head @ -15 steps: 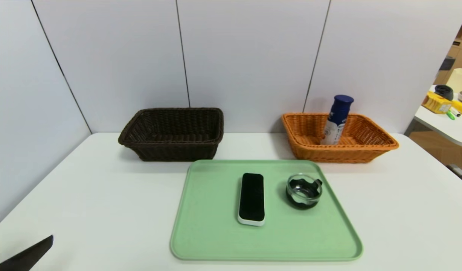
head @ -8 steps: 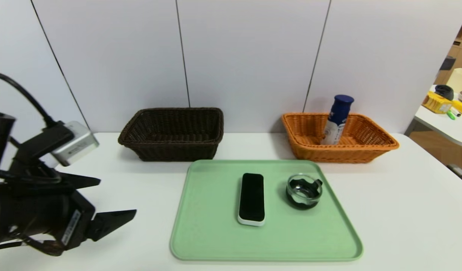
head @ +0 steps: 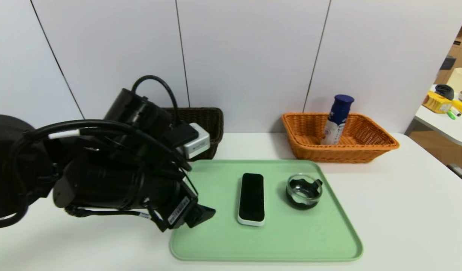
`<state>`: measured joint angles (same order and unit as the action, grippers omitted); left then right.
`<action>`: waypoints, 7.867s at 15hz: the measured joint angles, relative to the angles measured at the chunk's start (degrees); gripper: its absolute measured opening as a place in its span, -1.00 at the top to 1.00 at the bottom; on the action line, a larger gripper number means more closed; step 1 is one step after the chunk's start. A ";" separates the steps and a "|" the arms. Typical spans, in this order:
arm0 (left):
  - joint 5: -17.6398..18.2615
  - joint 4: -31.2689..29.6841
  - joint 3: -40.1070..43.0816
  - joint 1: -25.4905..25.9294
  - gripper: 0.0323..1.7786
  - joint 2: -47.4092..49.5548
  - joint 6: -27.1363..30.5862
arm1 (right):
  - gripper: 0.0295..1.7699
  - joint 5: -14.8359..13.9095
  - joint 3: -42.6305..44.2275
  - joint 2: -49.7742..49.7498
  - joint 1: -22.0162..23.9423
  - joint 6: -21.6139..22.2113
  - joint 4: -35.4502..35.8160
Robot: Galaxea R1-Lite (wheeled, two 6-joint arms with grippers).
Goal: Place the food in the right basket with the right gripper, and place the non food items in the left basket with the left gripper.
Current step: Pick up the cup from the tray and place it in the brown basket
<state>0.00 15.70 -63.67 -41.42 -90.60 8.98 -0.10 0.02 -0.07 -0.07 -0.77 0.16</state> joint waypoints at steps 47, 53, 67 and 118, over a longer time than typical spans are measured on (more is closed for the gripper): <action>13.39 5.99 -45.36 -12.19 -0.90 -41.23 19.81 | -0.91 0.00 -0.02 0.00 0.00 0.00 0.00; 13.28 11.86 -47.85 -12.09 -0.90 -41.70 20.15 | -0.91 0.02 -0.02 0.00 0.00 0.02 0.00; 13.25 13.07 -48.74 -12.09 -0.66 -41.79 20.31 | -0.91 0.00 0.00 0.00 0.00 0.00 0.00; 6.63 12.79 -46.52 28.45 0.94 -32.57 22.30 | -0.91 0.00 0.00 0.00 0.00 0.00 0.00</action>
<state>6.63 28.49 -110.19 -12.97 -123.17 31.28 -0.10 0.02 -0.07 -0.07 -0.77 0.16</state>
